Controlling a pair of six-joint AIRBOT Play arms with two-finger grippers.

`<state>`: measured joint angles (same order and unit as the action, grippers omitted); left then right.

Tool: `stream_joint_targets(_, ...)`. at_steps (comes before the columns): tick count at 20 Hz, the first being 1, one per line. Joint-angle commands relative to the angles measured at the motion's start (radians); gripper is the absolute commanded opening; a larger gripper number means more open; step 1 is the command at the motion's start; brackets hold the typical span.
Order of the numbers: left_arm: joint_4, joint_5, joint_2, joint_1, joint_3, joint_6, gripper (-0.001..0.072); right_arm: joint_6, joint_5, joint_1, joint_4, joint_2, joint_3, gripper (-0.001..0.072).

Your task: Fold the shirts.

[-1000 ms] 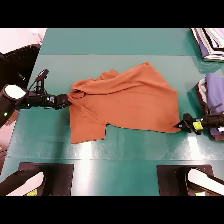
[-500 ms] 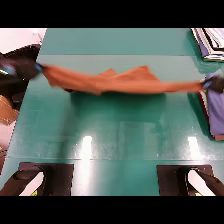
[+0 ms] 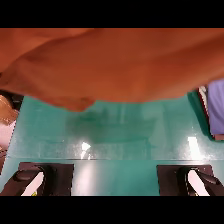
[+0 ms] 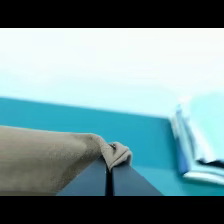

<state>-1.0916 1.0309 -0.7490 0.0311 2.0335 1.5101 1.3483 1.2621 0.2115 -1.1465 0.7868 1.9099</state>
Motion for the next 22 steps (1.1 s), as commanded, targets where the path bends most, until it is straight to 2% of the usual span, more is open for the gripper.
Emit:
stream_joint_targets(1, -0.017, 0.027, -0.011, 0.001, 0.056, 0.013, 0.0024, 0.025, 0.09, 0.0, -0.06, 0.048, 0.166, 0.0012)
stream_joint_targets(4, -0.024, 0.14, -0.082, 0.001, -0.047, 0.028, 0.0024, 0.067, 0.164, 0.0, -0.057, 0.146, 0.174, 0.0012)
stream_joint_targets(8, -0.023, 0.279, -0.26, 0.001, -0.214, 0.027, 0.0025, 0.068, 0.255, -0.022, -0.054, 0.319, -0.023, 0.0013)
stream_joint_targets(12, -0.024, 0.301, -0.495, -0.002, -0.38, 0.014, 0.0026, 0.064, 0.267, -0.124, -0.141, 0.557, -0.214, 0.0012)
stream_joint_targets(15, -0.024, 0.237, -0.702, -0.002, -0.426, 0.0, 0.0026, 0.064, 0.263, -0.17, -0.163, 0.772, -0.249, 0.0012)
stream_joint_targets(17, -0.024, 0.133, -0.807, -0.002, -0.425, -0.001, 0.0026, 0.065, 0.251, -0.186, -0.161, 0.907, -0.177, 0.0013)
stream_joint_targets(20, -0.024, -0.069, -0.866, -0.001, -0.425, -0.011, 0.0025, 0.066, 0.21, -0.193, -0.146, 1.044, 0.002, 0.0012)
stream_joint_targets(22, -0.024, -0.147, -0.863, -0.001, -0.419, -0.024, 0.0026, 0.065, 0.187, -0.194, -0.129, 1.075, 0.091, 0.0013)
